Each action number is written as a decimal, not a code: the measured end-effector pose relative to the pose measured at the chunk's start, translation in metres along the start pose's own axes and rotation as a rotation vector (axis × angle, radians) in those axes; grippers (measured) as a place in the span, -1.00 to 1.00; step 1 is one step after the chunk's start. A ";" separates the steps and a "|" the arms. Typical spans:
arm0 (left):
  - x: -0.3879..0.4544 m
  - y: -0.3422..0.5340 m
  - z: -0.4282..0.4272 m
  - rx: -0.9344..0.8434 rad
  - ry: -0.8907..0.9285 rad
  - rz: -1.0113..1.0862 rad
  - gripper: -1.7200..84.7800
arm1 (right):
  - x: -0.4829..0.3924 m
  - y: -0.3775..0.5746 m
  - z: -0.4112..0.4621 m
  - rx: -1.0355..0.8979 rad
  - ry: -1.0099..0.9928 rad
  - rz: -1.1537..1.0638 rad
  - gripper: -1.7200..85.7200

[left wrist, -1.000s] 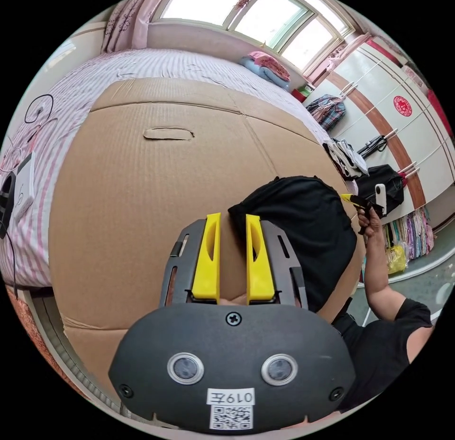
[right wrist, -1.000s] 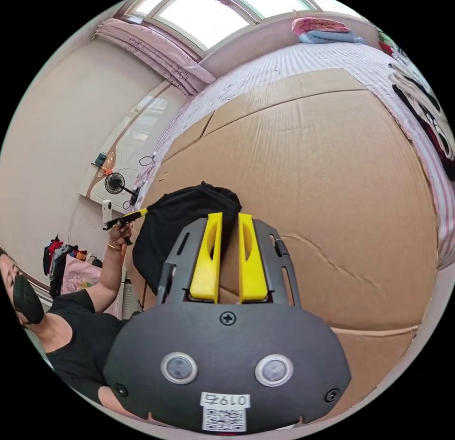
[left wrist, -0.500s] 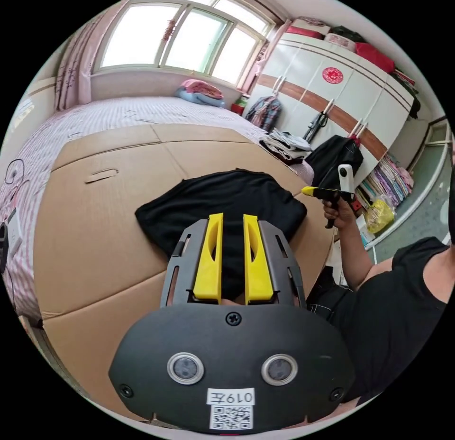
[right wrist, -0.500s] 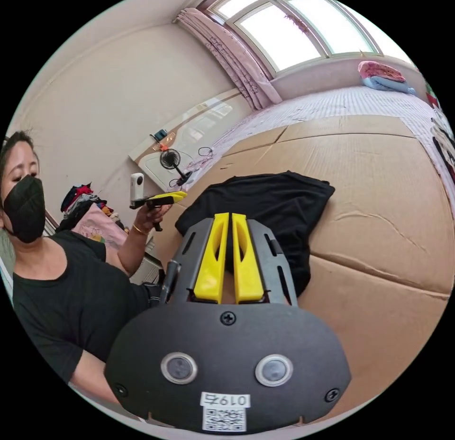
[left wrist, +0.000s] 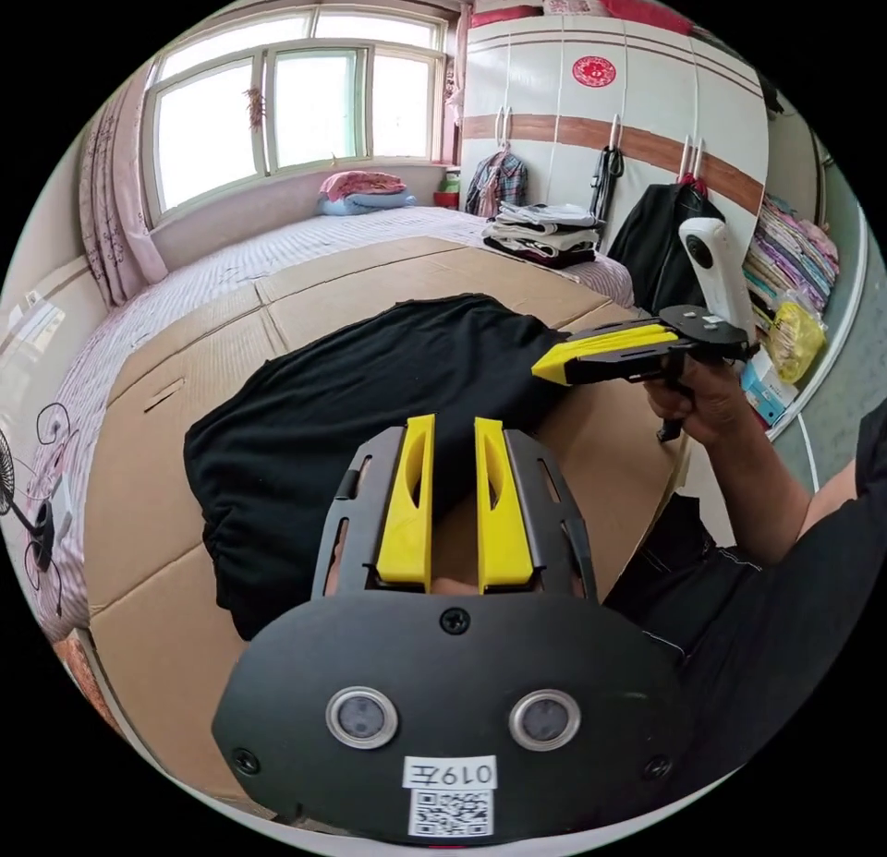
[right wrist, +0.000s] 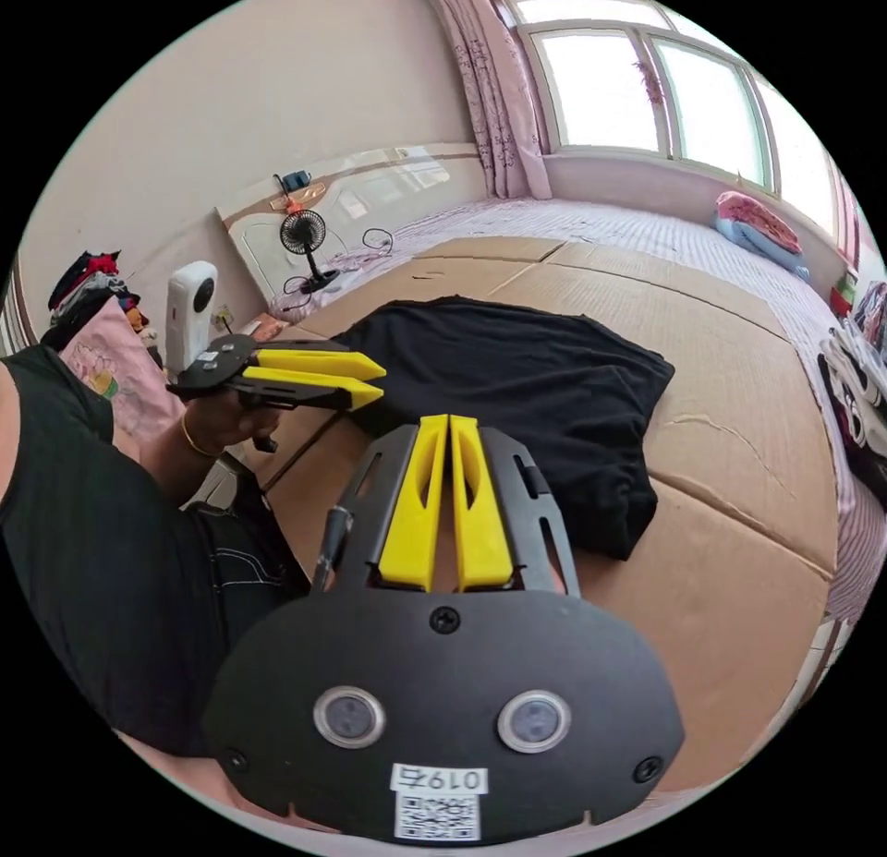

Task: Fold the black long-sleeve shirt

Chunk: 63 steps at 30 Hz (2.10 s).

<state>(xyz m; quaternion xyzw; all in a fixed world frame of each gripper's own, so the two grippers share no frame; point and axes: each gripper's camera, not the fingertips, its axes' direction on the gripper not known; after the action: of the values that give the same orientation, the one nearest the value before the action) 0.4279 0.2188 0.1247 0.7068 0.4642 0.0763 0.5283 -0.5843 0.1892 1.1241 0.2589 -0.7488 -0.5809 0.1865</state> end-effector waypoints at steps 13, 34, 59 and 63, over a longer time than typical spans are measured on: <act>0.076 -0.011 0.018 -0.149 -0.100 -0.016 -0.86 | -0.167 -0.042 0.039 -0.175 0.334 -0.201 -0.97; 0.266 -0.058 0.045 -0.092 -0.035 0.481 -0.76 | -0.392 -0.066 0.080 -0.380 0.693 -0.851 -0.72; 0.327 -0.098 0.081 -0.066 0.010 0.568 -0.77 | -0.463 -0.078 0.095 -0.469 0.890 -0.938 -0.75; 0.322 -0.109 0.100 -0.102 0.065 0.556 -0.76 | -0.453 -0.074 0.102 -0.518 0.864 -0.998 -0.82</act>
<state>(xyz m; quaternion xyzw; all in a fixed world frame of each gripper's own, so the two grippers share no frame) 0.6042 0.3894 -0.1306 0.7765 0.2649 0.2641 0.5071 -0.2700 0.5284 1.0365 0.7258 -0.2377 -0.6016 0.2338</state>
